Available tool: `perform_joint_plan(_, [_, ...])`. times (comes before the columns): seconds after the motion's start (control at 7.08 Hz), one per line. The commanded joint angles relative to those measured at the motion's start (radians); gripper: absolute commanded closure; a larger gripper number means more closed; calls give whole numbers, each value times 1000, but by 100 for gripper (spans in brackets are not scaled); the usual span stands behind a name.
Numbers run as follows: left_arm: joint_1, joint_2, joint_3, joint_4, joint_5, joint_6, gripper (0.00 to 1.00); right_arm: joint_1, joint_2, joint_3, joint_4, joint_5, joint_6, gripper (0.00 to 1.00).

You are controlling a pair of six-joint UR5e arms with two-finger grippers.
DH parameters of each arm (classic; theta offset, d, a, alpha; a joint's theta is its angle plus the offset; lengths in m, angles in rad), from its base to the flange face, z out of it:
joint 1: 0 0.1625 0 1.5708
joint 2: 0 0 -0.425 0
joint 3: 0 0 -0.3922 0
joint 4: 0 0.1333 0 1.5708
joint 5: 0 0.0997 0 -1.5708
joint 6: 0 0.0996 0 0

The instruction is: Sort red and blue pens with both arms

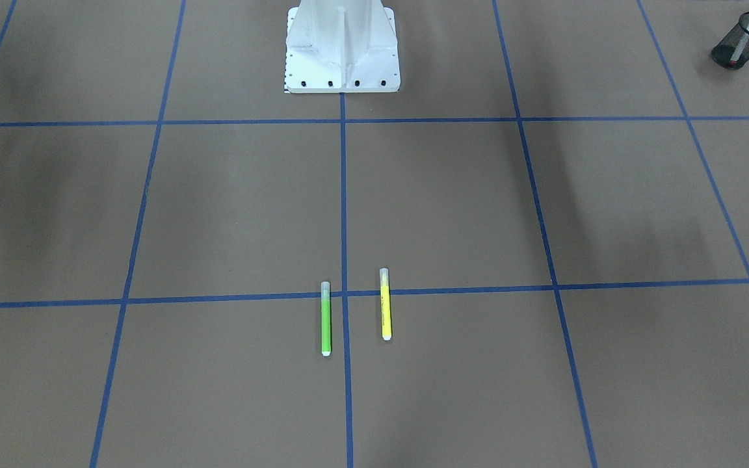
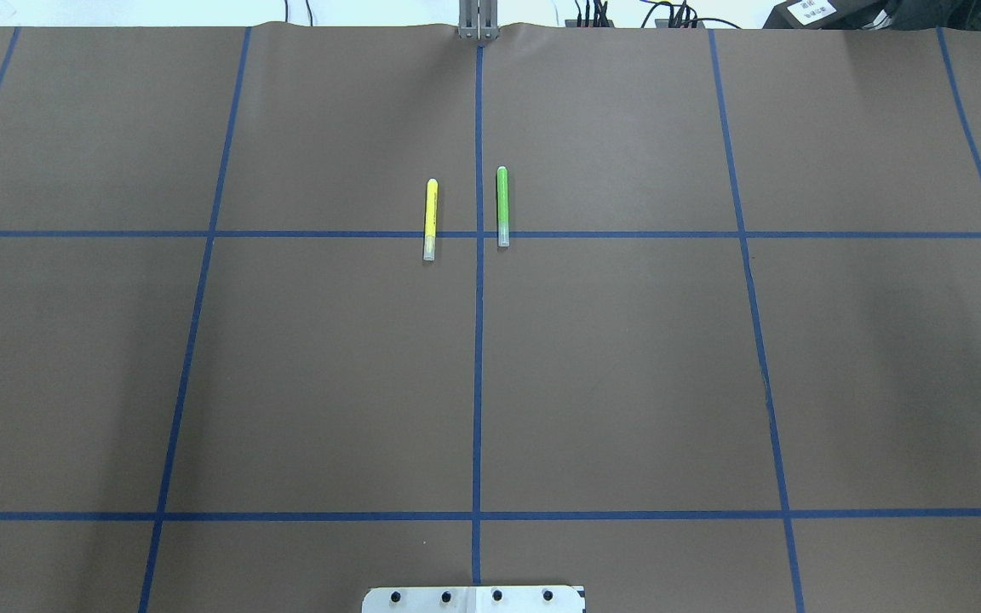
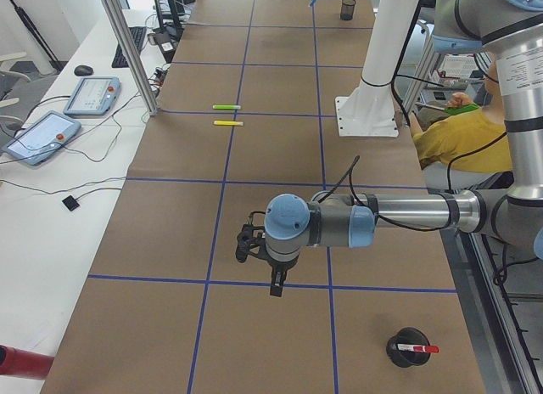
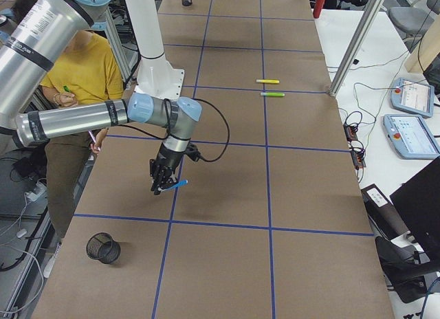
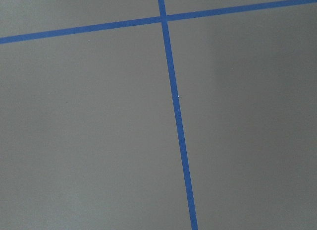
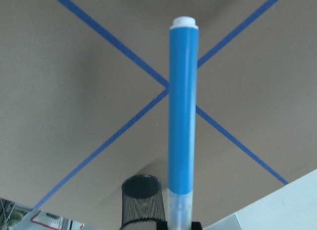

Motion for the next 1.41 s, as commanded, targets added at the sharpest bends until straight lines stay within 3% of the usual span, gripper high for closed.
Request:
perform_joint_plan(0.0, [-1, 4, 2, -1, 1, 29, 0, 1, -148, -5, -46, -101, -93, 100])
perform_joint_plan(0.14, [-1, 4, 2, -1, 1, 29, 0, 1, -172, -9, -92, -134, -100, 100])
perform_joint_plan(0.57, [-1, 6, 1, -25, 1, 29, 0, -3, -209, -110, -76, -153, -97, 100])
perform_joint_plan(0.71, [-1, 18, -2, -43, -1, 29, 0, -3, -227, -173, 10, -144, -95, 100])
perform_joint_plan(0.85, [-1, 21, -4, -57, -1, 29, 0, -5, -229, -249, 105, -104, -95, 100])
perform_joint_plan(1.27, [-1, 33, -7, -73, -16, 29, 0, -8, -227, -261, 124, 25, -98, 100])
